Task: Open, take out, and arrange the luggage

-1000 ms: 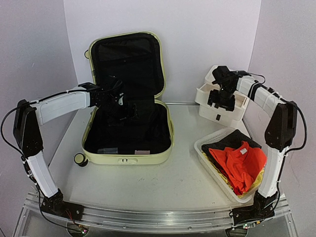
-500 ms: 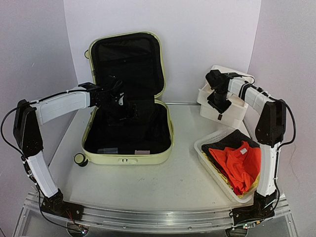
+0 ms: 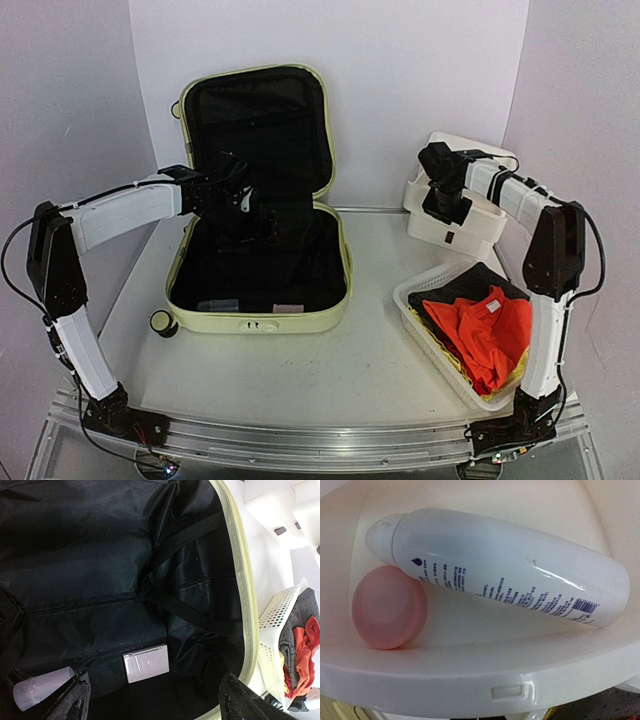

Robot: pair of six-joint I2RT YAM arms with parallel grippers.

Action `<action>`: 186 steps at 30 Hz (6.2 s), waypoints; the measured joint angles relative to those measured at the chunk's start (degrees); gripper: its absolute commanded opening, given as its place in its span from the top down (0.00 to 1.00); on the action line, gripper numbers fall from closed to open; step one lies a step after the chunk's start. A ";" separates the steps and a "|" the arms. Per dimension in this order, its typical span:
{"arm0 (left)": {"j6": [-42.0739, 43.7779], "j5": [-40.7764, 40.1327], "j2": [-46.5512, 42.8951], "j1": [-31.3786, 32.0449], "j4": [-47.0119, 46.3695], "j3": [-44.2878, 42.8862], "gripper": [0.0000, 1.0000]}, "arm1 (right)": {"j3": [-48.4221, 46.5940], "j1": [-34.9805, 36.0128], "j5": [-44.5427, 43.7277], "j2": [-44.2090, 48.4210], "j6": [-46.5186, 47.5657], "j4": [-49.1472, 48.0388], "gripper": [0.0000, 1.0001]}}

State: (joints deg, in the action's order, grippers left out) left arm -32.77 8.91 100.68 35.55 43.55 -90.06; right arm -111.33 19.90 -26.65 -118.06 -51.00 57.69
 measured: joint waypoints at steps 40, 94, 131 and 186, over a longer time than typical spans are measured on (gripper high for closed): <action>-0.07 0.07 -1.31 0.00 0.09 0.63 0.09 | 4.35 -12.63 19.19 -0.31 31.52 -26.01 0.43; 2.80 11.80 10.49 0.00 7.45 -15.06 0.09 | 32.04 -1.97 -26.64 -14.27 129.26 -99.93 0.23; -0.46 16.72 10.51 0.00 7.74 -16.44 0.09 | 36.65 -2.58 -29.14 -11.93 129.07 -98.57 0.42; 1.44 18.45 12.74 -0.76 10.64 -19.43 0.08 | 6.51 17.18 -23.80 -9.27 89.83 -44.81 1.00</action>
State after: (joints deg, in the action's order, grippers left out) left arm -31.33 27.35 113.43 34.79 54.19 -109.49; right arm -104.81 37.08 -50.46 -127.33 38.83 12.88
